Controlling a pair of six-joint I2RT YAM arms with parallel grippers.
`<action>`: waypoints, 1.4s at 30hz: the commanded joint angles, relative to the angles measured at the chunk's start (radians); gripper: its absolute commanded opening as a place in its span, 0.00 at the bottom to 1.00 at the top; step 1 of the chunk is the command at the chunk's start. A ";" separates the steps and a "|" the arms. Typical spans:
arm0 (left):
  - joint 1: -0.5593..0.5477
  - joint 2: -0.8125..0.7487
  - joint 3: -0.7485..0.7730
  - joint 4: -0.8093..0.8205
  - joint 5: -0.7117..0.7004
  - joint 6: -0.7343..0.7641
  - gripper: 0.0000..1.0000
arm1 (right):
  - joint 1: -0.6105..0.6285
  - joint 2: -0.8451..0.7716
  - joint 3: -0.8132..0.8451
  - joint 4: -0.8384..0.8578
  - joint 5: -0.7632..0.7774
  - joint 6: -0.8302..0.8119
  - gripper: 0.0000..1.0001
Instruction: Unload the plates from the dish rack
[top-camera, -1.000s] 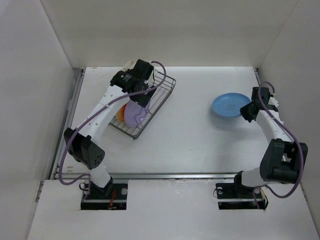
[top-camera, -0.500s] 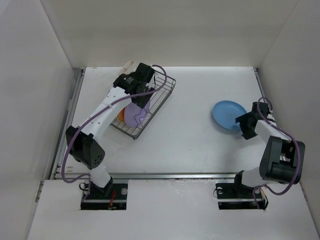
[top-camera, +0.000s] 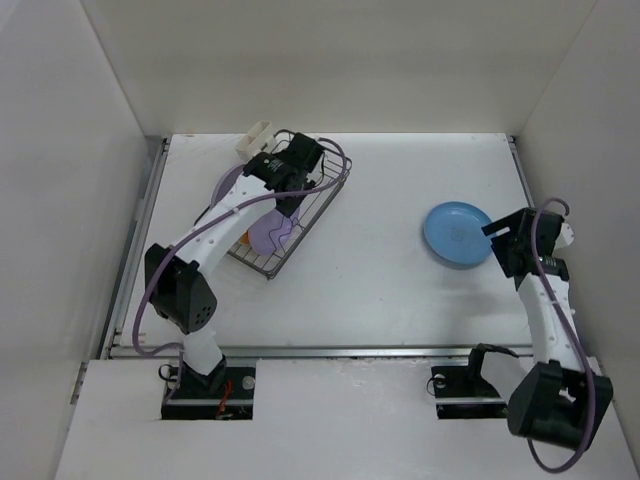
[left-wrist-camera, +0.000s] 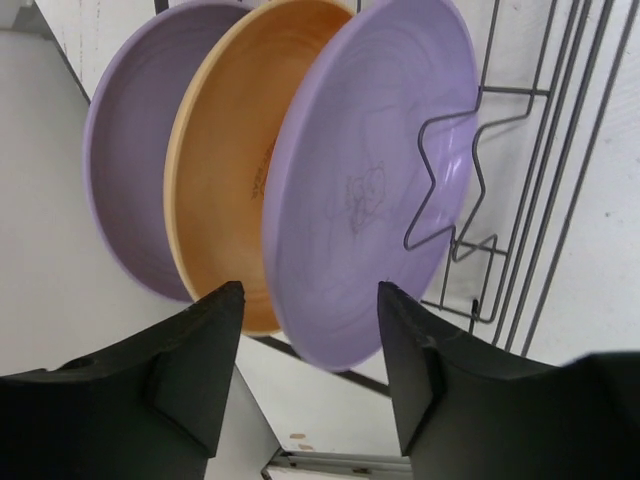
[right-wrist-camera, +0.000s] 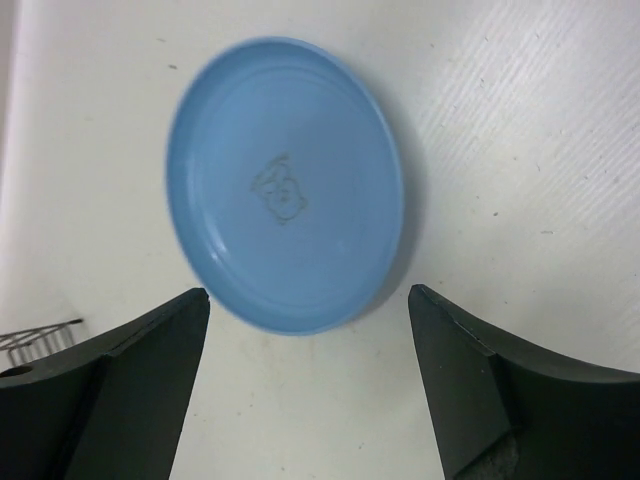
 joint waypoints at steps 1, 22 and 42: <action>0.000 0.042 -0.027 0.046 -0.079 0.011 0.50 | -0.005 -0.121 0.043 -0.051 0.011 -0.063 0.86; 0.000 -0.039 0.103 -0.060 -0.153 -0.035 0.00 | 0.096 -0.336 0.107 0.049 -0.450 -0.316 0.94; -0.062 -0.147 0.313 -0.331 0.740 0.069 0.00 | 0.535 -0.214 0.181 0.362 -0.742 -0.344 0.97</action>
